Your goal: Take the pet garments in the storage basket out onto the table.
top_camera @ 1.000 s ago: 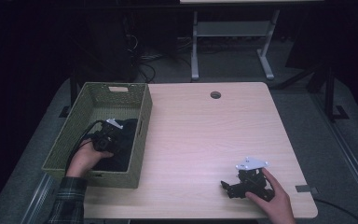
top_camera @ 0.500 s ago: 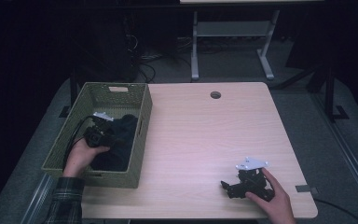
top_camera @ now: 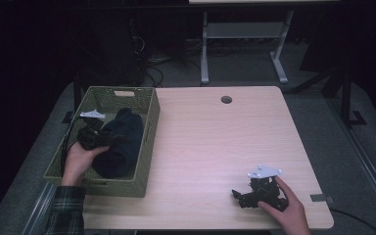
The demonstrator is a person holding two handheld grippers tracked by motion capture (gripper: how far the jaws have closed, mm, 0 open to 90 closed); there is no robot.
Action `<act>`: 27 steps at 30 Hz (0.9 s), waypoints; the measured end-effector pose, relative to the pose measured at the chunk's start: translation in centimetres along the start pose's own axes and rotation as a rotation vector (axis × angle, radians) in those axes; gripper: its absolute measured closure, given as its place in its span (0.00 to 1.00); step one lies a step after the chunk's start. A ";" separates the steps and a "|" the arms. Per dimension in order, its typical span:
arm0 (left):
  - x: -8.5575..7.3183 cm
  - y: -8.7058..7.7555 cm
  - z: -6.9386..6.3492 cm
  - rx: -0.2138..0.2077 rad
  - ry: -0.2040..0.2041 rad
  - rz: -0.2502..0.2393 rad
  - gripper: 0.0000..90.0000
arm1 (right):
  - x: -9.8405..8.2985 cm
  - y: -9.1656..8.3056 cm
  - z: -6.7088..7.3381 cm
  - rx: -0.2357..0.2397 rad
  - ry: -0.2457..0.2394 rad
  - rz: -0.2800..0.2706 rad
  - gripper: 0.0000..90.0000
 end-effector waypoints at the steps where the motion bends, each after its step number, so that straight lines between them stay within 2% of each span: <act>1: 0.3 -0.6 0.0 -0.008 -0.010 -0.031 0.74 | 0.0 0.0 0.0 0.000 0.000 0.000 0.00; 3: 0.5 -0.8 -0.1 -0.012 -0.017 -0.046 0.74 | 0.0 0.0 0.0 0.000 0.000 0.000 0.00; 5: 1.0 -1.6 -0.2 -0.020 -0.021 -0.088 0.74 | 0.0 0.0 0.0 0.000 0.000 0.000 0.00; 6: 1.0 -1.6 -0.2 -0.020 -0.021 -0.088 0.74 | 0.0 0.0 0.0 0.000 0.000 0.000 0.00; 8: 1.5 -2.4 -0.5 -0.024 -0.016 -0.130 0.74 | 0.0 0.0 0.0 0.000 0.003 0.001 0.00; 13: 2.1 -3.3 -0.9 -0.032 -0.003 -0.163 0.74 | 0.0 0.0 0.0 0.000 0.000 0.000 0.00; 17: 2.9 -4.4 -1.5 -0.045 0.008 -0.216 0.74 | 0.0 0.0 0.0 0.000 0.002 0.001 0.00; 23: 3.9 -5.5 -2.6 -0.070 0.024 -0.258 0.75 | 0.0 0.0 0.0 0.002 0.004 0.002 0.00; 27: 4.3 -5.9 -3.2 -0.079 0.034 -0.265 0.75 | 0.0 0.0 0.0 0.003 0.003 0.002 0.00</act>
Point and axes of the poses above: each handheld gripper's, and its own axes: y roughly forward along the jaws, x roughly out of its top, z roughly to its left, the point moved 7 cm from there along y, roughly forward along the jaws, and after that the axes turned 12 degrees about -y, right-handed, at the moved point
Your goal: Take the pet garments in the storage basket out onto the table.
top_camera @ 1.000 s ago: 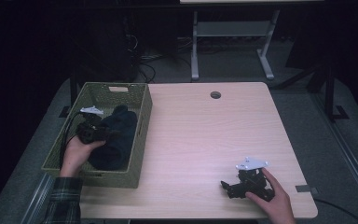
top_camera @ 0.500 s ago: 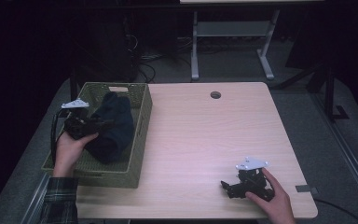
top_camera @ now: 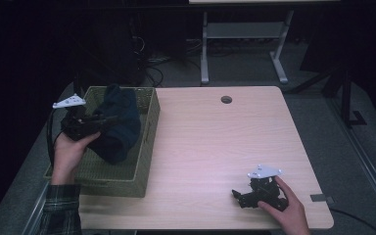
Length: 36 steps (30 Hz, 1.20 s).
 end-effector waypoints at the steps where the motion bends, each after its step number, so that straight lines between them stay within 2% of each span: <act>1: 0.4 -0.1 -0.4 -0.006 0.010 -0.008 0.75 | 0.0 0.0 0.0 0.000 0.000 0.000 0.00; 8: 1.5 -0.3 -2.1 -0.044 0.021 -0.034 0.75 | 0.0 0.0 0.0 0.000 -0.001 -0.001 0.00; 14: 2.3 -0.2 -3.8 -0.075 0.046 -0.041 0.75 | 0.0 0.0 0.0 0.001 -0.001 -0.001 0.00; 23: 2.7 0.2 -5.6 -0.109 0.066 -0.040 0.75 | 0.0 0.0 0.0 0.001 0.000 -0.002 0.00; 29: 3.1 1.0 -8.0 -0.158 0.100 -0.032 0.76 | 0.0 0.0 0.0 0.002 0.001 -0.001 0.00; 32: 3.2 1.3 -8.7 -0.171 0.108 -0.027 0.76 | 0.0 0.0 0.0 0.002 0.002 -0.001 0.00; 34: 3.2 1.9 -9.9 -0.193 0.125 -0.018 0.76 | 0.0 0.0 0.0 0.002 0.001 -0.002 0.00; 36: 3.2 2.2 -10.2 -0.199 0.130 -0.016 0.76 | 0.0 0.0 0.0 0.002 0.001 -0.002 0.00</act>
Point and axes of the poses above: each handheld gripper's, and its own axes: y roughly forward along the jaws, x roughly out of its top, z roughly to its left, the point moved 7 cm from there along y, roughly forward along the jaws, and after that the axes turned 12 degrees about -y, right-handed, at the moved point
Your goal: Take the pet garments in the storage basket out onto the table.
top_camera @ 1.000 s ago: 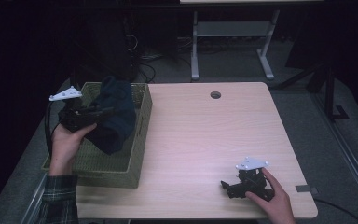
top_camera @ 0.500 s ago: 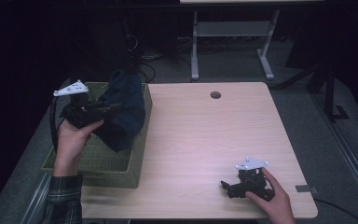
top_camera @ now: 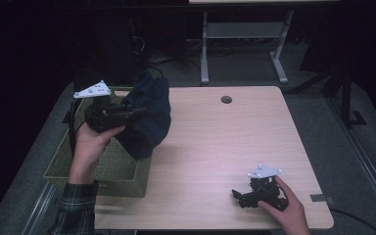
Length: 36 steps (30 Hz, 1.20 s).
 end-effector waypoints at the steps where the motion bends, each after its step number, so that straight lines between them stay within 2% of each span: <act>1: 0.0 0.4 -0.4 -0.008 0.007 0.005 0.76 | 0.0 0.0 0.0 0.000 0.000 0.000 0.00; 3: 0.1 1.4 -1.3 -0.029 0.020 0.020 0.76 | 0.0 0.0 0.0 0.000 -0.001 0.001 0.00; 6: 0.0 2.1 -1.9 -0.039 0.026 0.030 0.76 | 0.0 0.0 0.0 -0.001 -0.002 0.000 0.00; 9: 0.0 3.7 -3.1 -0.061 0.039 0.050 0.76 | 0.0 0.0 0.0 -0.002 -0.003 -0.001 0.00; 17: -0.3 6.1 -4.4 -0.083 0.039 0.075 0.76 | 0.0 0.0 0.0 -0.001 -0.002 -0.001 0.00; 24: -0.8 9.1 -5.8 -0.106 0.030 0.108 0.76 | 0.0 0.0 0.0 -0.001 -0.003 -0.002 0.00; 26: -0.9 9.6 -6.0 -0.113 0.032 0.111 0.76 | 0.0 0.0 0.0 -0.001 -0.002 -0.002 0.00; 28: -1.1 10.9 -6.7 -0.119 0.045 0.125 0.76 | 0.0 0.0 0.0 -0.001 -0.003 -0.002 0.00; 31: -1.2 11.6 -7.1 -0.127 0.046 0.128 0.76 | 0.0 0.0 0.0 -0.001 -0.003 -0.002 0.00; 33: -1.5 12.8 -7.7 -0.137 0.050 0.135 0.76 | 0.0 0.0 0.0 -0.001 -0.002 -0.002 0.00; 36: -1.7 13.5 -8.0 -0.139 0.053 0.142 0.76 | 0.0 0.0 0.0 -0.001 -0.002 -0.002 0.00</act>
Point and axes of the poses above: each handheld gripper's, and its own axes: y roughly forward along the jaws, x roughly out of its top, z roughly to its left, the point moved 7 cm from there along y, roughly forward along the jaws, and after that the axes turned 12 degrees about -y, right-handed, at the moved point
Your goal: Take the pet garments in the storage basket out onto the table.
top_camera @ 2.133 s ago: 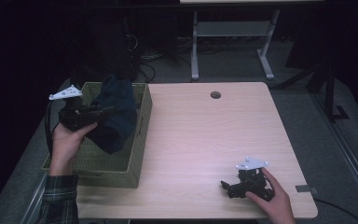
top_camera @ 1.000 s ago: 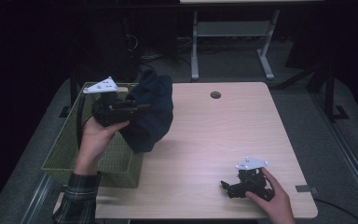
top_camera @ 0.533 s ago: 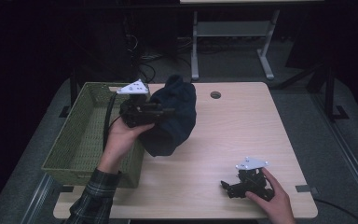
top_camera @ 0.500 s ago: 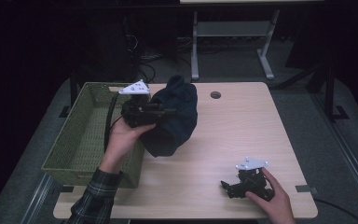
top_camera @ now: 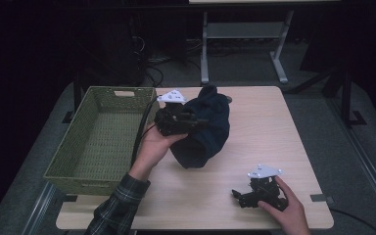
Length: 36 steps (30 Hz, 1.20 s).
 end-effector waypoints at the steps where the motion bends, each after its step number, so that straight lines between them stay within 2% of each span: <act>1: -0.1 0.4 -0.1 -0.002 0.003 0.004 0.76 | 0.0 0.0 0.0 0.000 0.000 0.000 0.00; 4: -0.2 1.4 -0.2 -0.005 0.003 0.010 0.76 | 0.0 0.0 0.0 0.000 0.000 0.000 0.00; 5: -0.5 2.3 -0.3 -0.007 0.003 0.023 0.76 | 0.0 0.0 0.0 0.000 0.000 0.000 0.00; 9: -1.2 4.4 -0.3 -0.006 0.007 0.060 0.76 | 0.0 0.0 0.0 0.001 0.000 -0.001 0.00; 10: -1.2 4.4 -0.3 -0.006 0.007 0.060 0.76 | 0.0 0.0 0.0 0.001 0.000 -0.001 0.00; 11: -1.6 5.4 -0.4 -0.007 0.009 0.077 0.76 | 0.0 0.0 0.0 0.001 -0.001 -0.001 0.00; 12: -1.6 5.4 -0.4 -0.007 0.009 0.077 0.76 | 0.0 0.0 0.0 0.001 -0.001 -0.001 0.00; 14: -2.1 6.8 -0.6 -0.005 0.009 0.093 0.76 | 0.0 0.0 0.0 0.001 -0.001 -0.001 0.00; 17: -2.3 7.6 -0.6 -0.006 0.004 0.099 0.76 | 0.0 0.0 0.0 0.002 -0.002 -0.001 0.00; 19: -2.8 9.2 -0.3 -0.002 0.000 0.120 0.76 | 0.0 0.0 0.0 0.002 -0.001 -0.001 0.00; 20: -2.8 9.2 -0.3 -0.002 0.000 0.120 0.76 | 0.0 0.0 0.0 0.002 -0.001 -0.001 0.00; 23: -3.4 11.0 -0.1 0.008 -0.001 0.150 0.76 | 0.0 0.0 0.0 0.001 -0.002 0.001 0.00; 24: -3.4 11.0 -0.1 0.008 -0.001 0.150 0.76 | 0.0 0.0 0.0 0.001 -0.002 0.001 0.00; 27: -4.1 12.7 0.4 0.028 0.005 0.176 0.76 | 0.0 0.0 0.0 0.002 0.001 0.002 0.00; 36: -6.4 16.1 1.1 0.041 0.000 0.238 0.75 | 0.0 0.0 0.0 0.001 -0.002 -0.001 0.00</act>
Point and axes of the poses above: each handheld gripper's, and its own axes: y roughly forward along the jaws, x roughly out of its top, z roughly to its left, the point moved 7 cm from there along y, roughly forward along the jaws, and after that the axes turned 12 degrees about -y, right-handed, at the moved point
